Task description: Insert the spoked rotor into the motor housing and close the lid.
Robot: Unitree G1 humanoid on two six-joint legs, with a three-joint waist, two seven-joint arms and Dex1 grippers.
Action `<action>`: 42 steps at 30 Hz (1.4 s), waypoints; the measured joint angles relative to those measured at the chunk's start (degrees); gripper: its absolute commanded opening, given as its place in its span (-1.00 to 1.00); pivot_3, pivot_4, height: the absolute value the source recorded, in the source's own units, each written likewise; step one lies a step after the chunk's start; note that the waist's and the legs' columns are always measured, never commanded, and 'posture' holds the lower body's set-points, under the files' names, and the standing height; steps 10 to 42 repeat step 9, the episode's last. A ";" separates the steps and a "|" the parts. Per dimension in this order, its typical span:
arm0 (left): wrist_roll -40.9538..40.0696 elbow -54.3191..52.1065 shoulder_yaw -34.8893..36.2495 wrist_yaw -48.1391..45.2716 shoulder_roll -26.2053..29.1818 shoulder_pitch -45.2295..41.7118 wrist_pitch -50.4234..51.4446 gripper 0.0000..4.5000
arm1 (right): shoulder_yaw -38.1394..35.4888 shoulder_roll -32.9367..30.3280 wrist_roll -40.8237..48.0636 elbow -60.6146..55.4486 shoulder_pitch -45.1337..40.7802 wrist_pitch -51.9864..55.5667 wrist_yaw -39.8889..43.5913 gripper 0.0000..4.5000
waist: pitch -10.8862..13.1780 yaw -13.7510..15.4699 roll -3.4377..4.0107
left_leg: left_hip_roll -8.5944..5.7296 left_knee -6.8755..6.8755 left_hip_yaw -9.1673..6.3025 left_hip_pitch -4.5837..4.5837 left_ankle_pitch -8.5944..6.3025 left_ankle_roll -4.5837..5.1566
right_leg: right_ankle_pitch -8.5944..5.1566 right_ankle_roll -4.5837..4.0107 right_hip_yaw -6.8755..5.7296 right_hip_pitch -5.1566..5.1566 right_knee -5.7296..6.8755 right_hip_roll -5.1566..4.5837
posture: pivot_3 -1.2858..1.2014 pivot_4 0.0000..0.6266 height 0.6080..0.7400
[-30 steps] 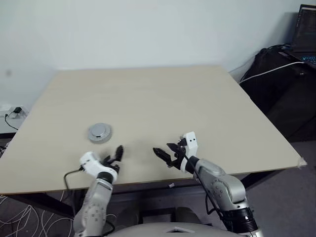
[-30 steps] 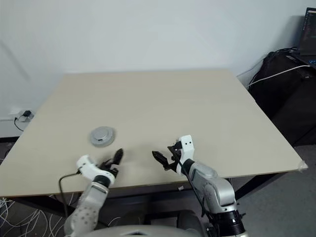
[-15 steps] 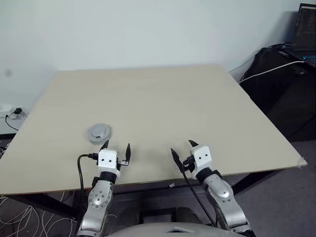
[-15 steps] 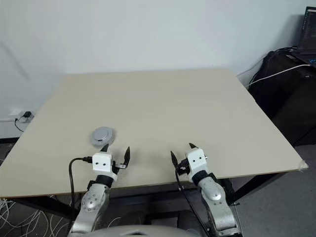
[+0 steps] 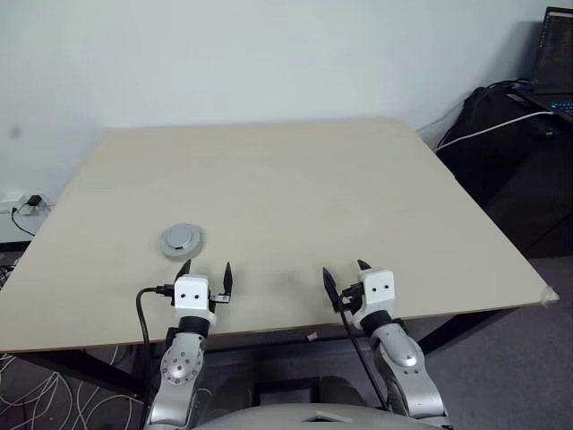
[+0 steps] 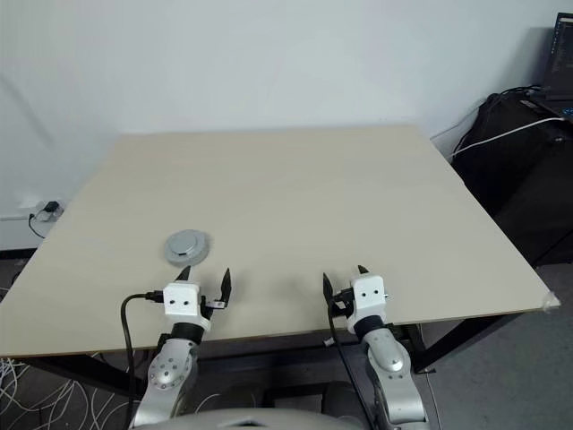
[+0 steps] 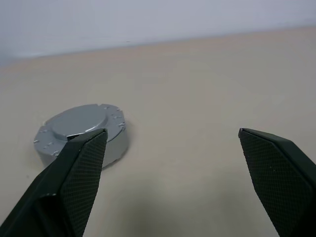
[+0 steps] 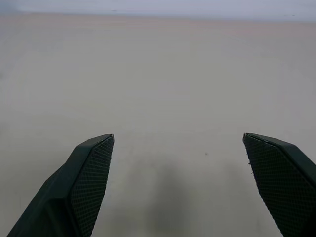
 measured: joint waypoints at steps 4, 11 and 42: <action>-0.60 0.00 0.57 0.01 -0.44 -0.18 0.15 0.99 | 0.05 0.54 -0.02 -1.27 0.04 1.51 -0.66 1.00 | 0.00 0.06 0.00 | 0.00 0.02 0.00 0.00 0.00 0.00 | 0.00 0.00 0.00 0.01 0.00 0.00 | 0.03 -1.00 1.00; -0.65 0.00 1.30 0.07 -1.23 -0.24 0.31 0.99 | 0.01 0.54 -0.01 -3.02 0.22 2.44 -0.94 1.00 | 0.00 0.17 0.00 | 0.00 0.01 0.00 0.00 0.00 0.00 | 0.00 0.00 -0.01 0.01 0.00 0.01 | 0.03 -1.00 1.00; -0.65 0.00 1.30 0.07 -1.23 -0.24 0.31 0.99 | 0.01 0.54 -0.01 -3.02 0.22 2.44 -0.94 1.00 | 0.00 0.17 0.00 | 0.00 0.01 0.00 0.00 0.00 0.00 | 0.00 0.00 -0.01 0.01 0.00 0.01 | 0.03 -1.00 1.00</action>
